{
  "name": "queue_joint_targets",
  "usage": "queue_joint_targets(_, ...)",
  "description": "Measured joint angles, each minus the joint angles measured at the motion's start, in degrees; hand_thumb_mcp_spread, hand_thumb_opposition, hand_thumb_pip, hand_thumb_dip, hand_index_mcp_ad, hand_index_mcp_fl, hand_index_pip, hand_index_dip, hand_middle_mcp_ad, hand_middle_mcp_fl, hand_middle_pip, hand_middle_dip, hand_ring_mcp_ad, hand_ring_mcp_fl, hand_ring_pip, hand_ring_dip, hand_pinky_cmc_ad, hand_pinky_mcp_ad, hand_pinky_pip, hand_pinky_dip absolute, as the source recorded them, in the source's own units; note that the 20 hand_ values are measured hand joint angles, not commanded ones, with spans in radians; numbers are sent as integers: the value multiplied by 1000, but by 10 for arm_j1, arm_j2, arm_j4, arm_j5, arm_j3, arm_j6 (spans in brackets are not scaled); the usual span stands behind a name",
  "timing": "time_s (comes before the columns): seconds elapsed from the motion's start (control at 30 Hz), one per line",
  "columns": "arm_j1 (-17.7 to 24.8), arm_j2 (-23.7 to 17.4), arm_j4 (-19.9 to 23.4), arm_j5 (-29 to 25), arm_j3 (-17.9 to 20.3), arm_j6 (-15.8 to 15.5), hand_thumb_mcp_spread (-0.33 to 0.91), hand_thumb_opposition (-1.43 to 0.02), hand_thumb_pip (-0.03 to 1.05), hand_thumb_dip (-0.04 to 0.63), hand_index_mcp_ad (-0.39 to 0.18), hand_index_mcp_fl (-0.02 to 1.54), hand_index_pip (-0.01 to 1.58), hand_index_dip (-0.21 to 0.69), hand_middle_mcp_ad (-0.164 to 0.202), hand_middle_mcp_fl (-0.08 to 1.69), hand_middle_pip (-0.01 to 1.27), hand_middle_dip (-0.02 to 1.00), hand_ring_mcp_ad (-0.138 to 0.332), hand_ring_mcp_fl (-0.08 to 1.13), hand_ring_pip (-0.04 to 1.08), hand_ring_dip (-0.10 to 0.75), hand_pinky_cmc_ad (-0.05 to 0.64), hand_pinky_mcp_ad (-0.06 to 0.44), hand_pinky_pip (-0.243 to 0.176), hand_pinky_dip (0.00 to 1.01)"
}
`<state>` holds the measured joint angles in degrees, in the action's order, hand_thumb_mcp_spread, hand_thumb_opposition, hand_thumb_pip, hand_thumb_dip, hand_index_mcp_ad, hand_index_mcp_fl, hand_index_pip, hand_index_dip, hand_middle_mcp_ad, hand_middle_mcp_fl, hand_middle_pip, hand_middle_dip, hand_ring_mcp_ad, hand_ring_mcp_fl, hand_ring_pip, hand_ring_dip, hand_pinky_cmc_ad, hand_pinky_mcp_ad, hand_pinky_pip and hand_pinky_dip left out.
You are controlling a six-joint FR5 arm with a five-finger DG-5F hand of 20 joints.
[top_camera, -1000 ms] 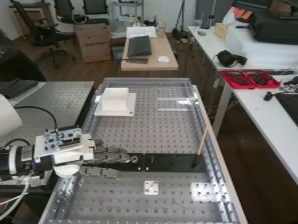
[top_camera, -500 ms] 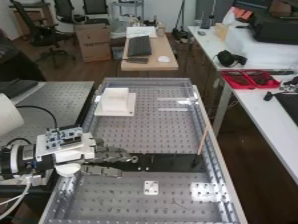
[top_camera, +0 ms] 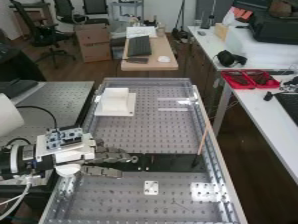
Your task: Grab the smaller nut and place it in the white container
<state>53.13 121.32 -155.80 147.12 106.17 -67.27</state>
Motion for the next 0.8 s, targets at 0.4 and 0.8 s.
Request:
queue_joint_targets(0.4, 5, -5, 1, -6, 10, 2, 454, -857, 716, 258, -173, 24, 1504, 93, 31, 168, 120, 202, 99, 7, 98, 82, 346, 286, 3, 243)
queue_joint_targets(0.8, 2, -15, 15, -7, 25, 11, 440, -857, 721, 253, -171, 24, 1510, 87, 35, 148, 120, 202, 99, 7, 101, 82, 346, 286, 0, 260)
